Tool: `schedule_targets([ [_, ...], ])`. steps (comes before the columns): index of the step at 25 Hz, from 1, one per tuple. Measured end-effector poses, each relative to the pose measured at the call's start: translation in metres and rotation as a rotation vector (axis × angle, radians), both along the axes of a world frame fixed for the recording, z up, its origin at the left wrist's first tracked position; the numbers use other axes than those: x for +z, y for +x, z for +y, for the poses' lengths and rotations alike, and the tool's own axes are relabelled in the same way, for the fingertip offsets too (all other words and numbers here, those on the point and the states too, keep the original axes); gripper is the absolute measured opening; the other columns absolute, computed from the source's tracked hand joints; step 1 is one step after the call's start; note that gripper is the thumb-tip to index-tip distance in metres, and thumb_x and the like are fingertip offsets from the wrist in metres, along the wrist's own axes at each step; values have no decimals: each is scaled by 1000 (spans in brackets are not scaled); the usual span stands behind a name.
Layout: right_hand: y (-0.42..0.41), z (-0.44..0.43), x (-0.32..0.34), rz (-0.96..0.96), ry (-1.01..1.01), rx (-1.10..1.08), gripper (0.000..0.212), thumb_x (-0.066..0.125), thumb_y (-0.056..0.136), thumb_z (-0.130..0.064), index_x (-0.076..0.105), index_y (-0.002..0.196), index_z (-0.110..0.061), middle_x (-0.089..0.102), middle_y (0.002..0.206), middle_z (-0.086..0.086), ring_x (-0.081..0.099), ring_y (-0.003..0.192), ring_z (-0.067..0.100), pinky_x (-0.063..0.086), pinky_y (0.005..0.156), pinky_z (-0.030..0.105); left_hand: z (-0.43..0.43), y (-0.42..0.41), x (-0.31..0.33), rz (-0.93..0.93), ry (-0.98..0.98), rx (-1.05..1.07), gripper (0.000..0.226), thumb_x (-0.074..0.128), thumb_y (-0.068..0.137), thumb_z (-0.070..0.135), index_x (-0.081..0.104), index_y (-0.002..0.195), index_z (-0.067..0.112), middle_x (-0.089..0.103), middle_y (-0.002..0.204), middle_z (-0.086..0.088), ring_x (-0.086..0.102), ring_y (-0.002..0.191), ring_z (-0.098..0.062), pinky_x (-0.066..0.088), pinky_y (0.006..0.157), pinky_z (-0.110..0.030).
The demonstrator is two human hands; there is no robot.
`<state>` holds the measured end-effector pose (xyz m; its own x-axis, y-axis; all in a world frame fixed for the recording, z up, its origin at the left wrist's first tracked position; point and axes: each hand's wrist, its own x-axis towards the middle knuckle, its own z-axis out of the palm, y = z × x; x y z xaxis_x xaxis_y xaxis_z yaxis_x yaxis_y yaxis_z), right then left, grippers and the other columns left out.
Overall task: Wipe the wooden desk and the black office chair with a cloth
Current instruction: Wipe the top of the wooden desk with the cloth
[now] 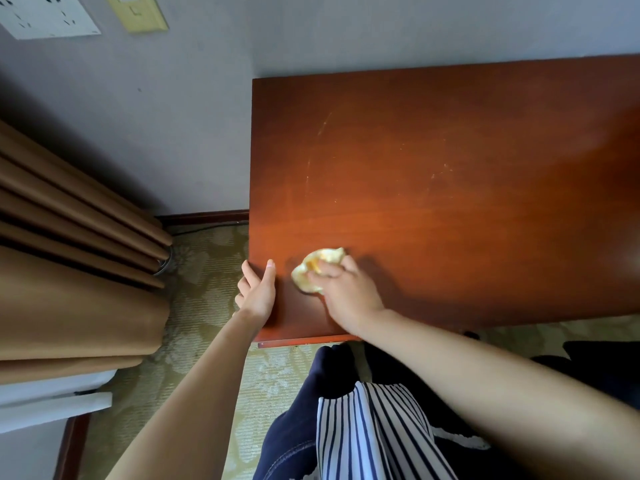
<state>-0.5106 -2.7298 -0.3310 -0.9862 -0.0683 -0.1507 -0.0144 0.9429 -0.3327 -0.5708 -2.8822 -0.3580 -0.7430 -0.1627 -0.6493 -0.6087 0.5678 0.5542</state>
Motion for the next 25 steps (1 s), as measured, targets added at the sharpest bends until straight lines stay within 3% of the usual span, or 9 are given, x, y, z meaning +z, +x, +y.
schedule_targets([
  [2, 14, -15, -3, 22, -23, 112, 43, 48, 88, -6, 59, 124, -28, 47, 138, -7, 40, 113, 31, 41, 68, 33, 1, 1, 1, 7, -21, -16, 67, 24, 94, 60, 2, 150, 31, 14, 157, -4, 15, 140, -33, 9, 114, -50],
  [4, 26, -12, -2, 60, -49, 197, 42, 52, 85, 0, 64, 118, -24, 54, 132, -5, 46, 104, 32, 45, 66, 34, 3, 2, 2, 13, -45, -27, 67, 23, 95, 60, 2, 150, 31, 13, 157, -5, 15, 140, -33, 9, 114, -51],
  [7, 47, 13, -4, 195, -47, 267, 53, 72, 64, 7, 72, 106, -25, 64, 121, -4, 56, 80, 25, 52, 61, 33, 5, 2, 2, 9, -95, -42, 67, 22, 94, 60, 1, 150, 30, 14, 156, -5, 15, 140, -33, 9, 113, -51],
  [9, 61, 36, -7, 233, -21, 234, 59, 78, 55, 8, 73, 104, -25, 65, 120, -5, 56, 73, 21, 52, 59, 29, 6, 2, 2, 6, -116, -43, 67, 22, 94, 60, 1, 150, 30, 14, 156, -6, 15, 140, -33, 9, 113, -51],
  [13, 76, 94, -10, 247, 37, 12, 64, 77, 51, 14, 73, 107, -18, 66, 119, 0, 57, 73, 25, 54, 62, 34, 7, 2, 1, 3, -134, -40, 68, 23, 94, 61, 1, 150, 30, 14, 156, -6, 14, 140, -33, 9, 113, -52],
  [16, 80, 135, -7, 197, 61, -251, 55, 66, 68, 16, 70, 113, -17, 65, 122, 2, 53, 79, 31, 52, 66, 38, 8, 4, 0, 2, -153, -55, 69, 24, 94, 61, 0, 150, 29, 15, 156, -6, 15, 140, -32, 10, 113, -52],
  [21, 54, 175, -5, 47, 107, -849, 43, 48, 92, -2, 58, 128, -24, 56, 133, 2, 43, 105, 34, 43, 75, 36, 6, 3, 0, 1, -154, -69, 71, 25, 93, 62, -2, 150, 29, 14, 156, -7, 16, 139, -33, 11, 113, -52],
  [25, 37, 150, -2, -90, 149, -849, 44, 46, 94, -13, 49, 134, -30, 54, 133, 2, 39, 119, 34, 43, 77, 34, 7, 1, -2, -10, -178, -79, 75, 26, 91, 65, -3, 150, 29, 14, 155, -7, 18, 138, -33, 12, 113, -52],
])
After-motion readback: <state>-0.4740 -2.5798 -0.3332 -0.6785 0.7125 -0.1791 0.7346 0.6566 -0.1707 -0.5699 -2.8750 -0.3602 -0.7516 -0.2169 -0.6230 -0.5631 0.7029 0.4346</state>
